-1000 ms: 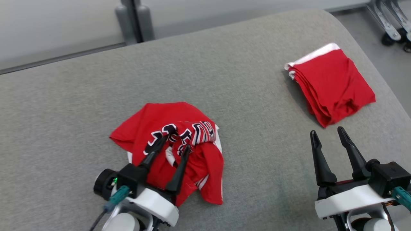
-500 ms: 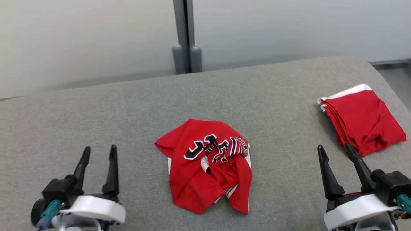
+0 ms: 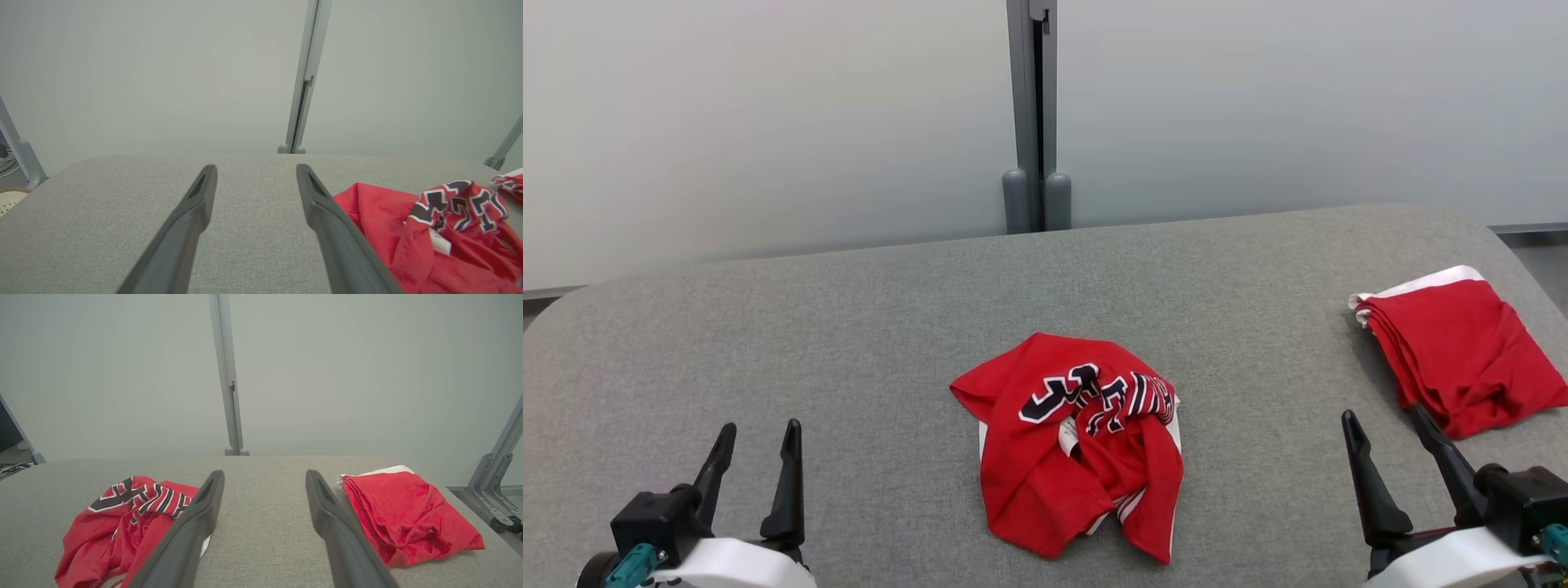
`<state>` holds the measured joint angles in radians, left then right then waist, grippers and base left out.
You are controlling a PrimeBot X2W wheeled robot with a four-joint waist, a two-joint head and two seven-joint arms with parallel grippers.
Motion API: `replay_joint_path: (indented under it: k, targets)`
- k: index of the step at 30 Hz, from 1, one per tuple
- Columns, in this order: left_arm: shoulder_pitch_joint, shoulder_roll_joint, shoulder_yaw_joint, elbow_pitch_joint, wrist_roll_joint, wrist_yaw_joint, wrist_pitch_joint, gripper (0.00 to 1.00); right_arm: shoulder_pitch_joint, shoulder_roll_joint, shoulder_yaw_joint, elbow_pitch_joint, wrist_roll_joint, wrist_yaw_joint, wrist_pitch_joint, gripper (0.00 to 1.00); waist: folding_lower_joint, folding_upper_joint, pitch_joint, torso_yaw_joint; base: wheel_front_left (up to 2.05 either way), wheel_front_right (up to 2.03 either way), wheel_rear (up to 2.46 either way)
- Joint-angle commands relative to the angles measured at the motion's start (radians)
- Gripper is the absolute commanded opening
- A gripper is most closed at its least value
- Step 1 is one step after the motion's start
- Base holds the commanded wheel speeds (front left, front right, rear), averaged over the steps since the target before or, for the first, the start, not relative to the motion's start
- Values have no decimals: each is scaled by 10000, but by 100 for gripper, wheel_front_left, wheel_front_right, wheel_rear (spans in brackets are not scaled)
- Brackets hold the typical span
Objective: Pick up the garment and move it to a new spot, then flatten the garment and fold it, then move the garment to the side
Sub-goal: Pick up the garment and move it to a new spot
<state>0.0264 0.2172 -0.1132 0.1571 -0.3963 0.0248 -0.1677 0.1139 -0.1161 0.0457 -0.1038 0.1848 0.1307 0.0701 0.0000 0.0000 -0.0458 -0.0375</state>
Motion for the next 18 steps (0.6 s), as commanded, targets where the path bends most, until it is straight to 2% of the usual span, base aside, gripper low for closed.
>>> replay_joint_path:
  k: [1,9,18]
  targets:
    - [145,84,-6,-68,46,35,20,100,159,-32,-7,9,43,0,4,100,0,0,-105,-18,0,0,0]
    - [689,119,-75,-345,83,285,173,100,492,-27,-115,-162,93,0,131,100,0,0,-392,-23,0,0,0]
    - [825,171,-160,-473,64,322,300,100,530,-73,-138,-258,100,0,165,100,0,0,-357,15,0,0,0]
